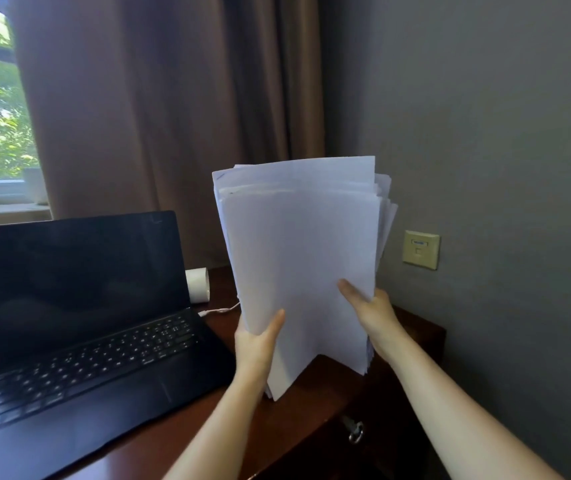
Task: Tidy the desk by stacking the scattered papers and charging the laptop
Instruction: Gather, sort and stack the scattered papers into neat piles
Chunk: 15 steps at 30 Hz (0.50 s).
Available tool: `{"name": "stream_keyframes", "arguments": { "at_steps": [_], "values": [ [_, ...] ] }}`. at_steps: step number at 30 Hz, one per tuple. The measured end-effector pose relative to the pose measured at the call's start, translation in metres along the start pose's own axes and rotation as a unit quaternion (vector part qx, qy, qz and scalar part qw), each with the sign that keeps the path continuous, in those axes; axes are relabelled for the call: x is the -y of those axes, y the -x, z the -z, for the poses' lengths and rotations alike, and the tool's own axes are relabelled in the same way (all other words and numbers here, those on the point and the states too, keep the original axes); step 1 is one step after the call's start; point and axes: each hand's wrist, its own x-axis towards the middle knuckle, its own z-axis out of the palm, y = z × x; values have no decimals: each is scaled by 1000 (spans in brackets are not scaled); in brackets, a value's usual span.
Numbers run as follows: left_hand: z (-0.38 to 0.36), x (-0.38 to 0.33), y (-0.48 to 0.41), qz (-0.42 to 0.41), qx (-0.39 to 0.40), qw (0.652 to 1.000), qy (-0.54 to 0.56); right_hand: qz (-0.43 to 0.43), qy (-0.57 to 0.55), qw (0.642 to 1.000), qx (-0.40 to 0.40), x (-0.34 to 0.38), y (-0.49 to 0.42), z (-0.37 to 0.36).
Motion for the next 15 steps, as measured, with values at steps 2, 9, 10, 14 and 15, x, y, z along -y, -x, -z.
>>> {"name": "stream_keyframes", "arguments": {
  "at_steps": [2, 9, 10, 14, 15],
  "values": [
    [-5, -1, -1, 1, -6, 1000, -3, 9, 10, 1000, -6, 0, 3, 2],
    [-23, -103, -42, -92, 48, 994, -45, 62, -5, 997, -38, 52, -14, 9],
    [-28, -121, -47, -110, 55, 991, -58, 78, -18, 996, -50, 66, -18, 7],
    [-46, -161, -58, -168, 54, 979, -104, 171, -31, 982, -80, 113, -26, -2],
    [-50, -162, -57, -179, 45, 976, -112, 197, -23, 976, -85, 118, -26, -6]
  ]
}}
